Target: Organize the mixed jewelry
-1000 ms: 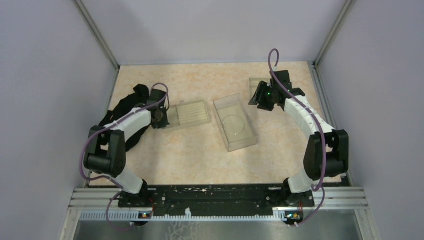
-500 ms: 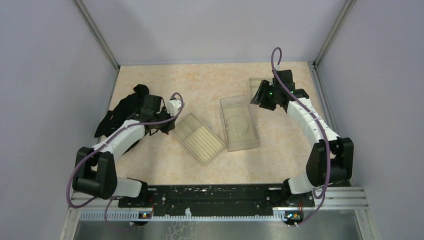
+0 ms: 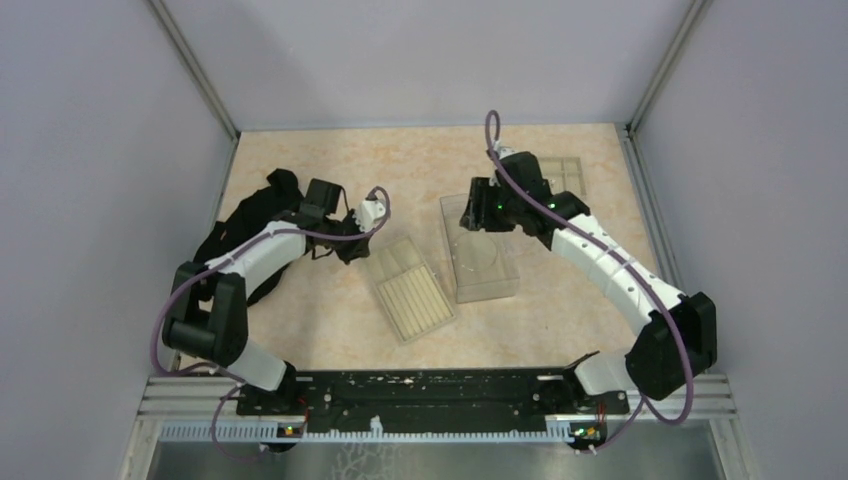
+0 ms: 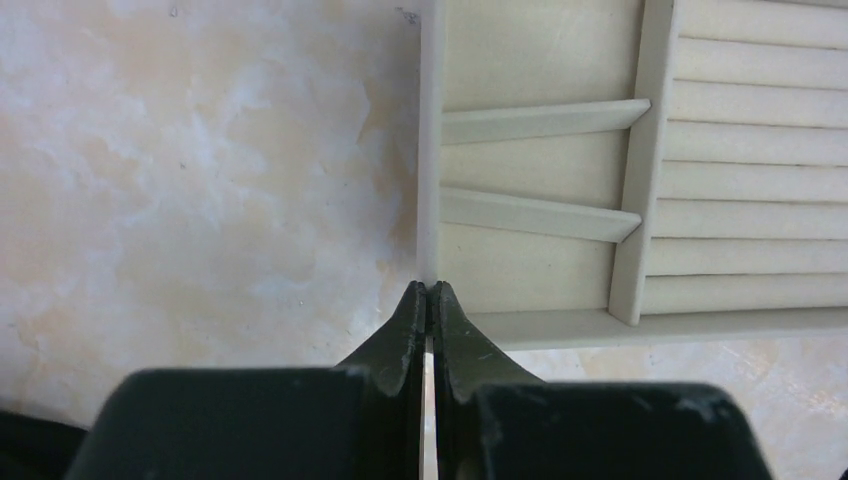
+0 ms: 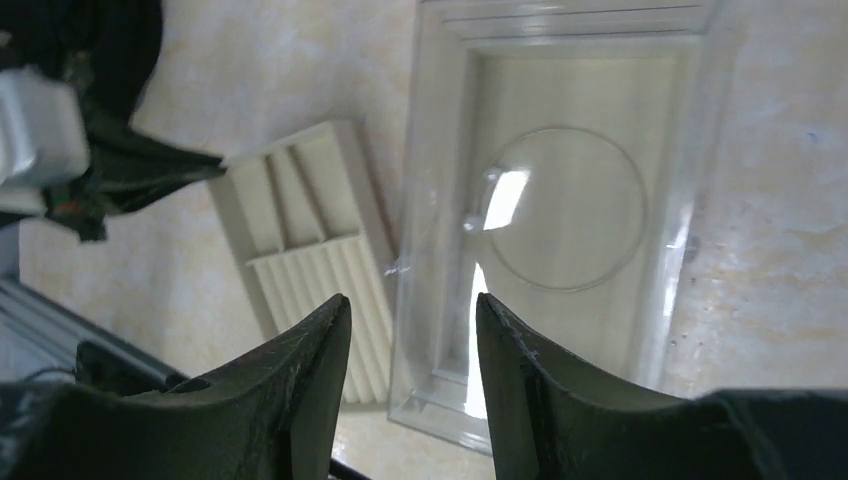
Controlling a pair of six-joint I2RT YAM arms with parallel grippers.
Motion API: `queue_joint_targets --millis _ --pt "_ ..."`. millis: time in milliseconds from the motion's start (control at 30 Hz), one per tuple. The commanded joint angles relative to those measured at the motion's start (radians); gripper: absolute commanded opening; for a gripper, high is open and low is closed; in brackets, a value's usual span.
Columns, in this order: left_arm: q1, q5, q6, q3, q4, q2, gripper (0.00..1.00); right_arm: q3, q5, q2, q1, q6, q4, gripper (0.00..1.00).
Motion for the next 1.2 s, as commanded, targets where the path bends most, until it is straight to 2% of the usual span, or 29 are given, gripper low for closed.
queue_joint_targets --millis 0,100,233,367,500,600,767,900,1167 --pt "0.001 0.038 -0.014 0.078 0.035 0.064 0.11 -0.005 0.046 -0.065 0.136 -0.065 0.060 0.50" --pt "0.001 0.012 -0.053 0.104 0.041 0.083 0.35 -0.016 0.055 -0.051 0.204 -0.051 0.054 0.50" --pt "0.003 -0.067 -0.134 0.124 0.067 0.049 0.51 -0.038 0.090 -0.033 0.286 -0.028 0.051 0.49" --pt "0.020 -0.104 -0.243 0.138 0.081 -0.027 0.55 -0.052 0.100 0.009 0.360 -0.010 0.060 0.48" --pt "0.031 -0.137 -0.375 0.120 0.109 -0.131 0.58 -0.049 0.095 0.079 0.378 0.005 0.048 0.48" --pt "0.033 -0.225 -0.498 0.087 0.140 -0.222 0.61 -0.035 0.103 0.145 0.384 0.002 0.031 0.48" --pt "0.035 -0.358 -0.702 -0.003 0.212 -0.353 0.78 -0.007 0.144 0.244 0.396 -0.004 -0.002 0.39" --pt "0.035 -0.378 -0.811 -0.006 0.176 -0.376 0.84 0.001 0.191 0.302 0.397 0.009 -0.024 0.28" --pt "0.036 -0.316 -0.871 0.034 0.106 -0.311 0.84 -0.008 0.212 0.366 0.398 0.025 -0.013 0.21"
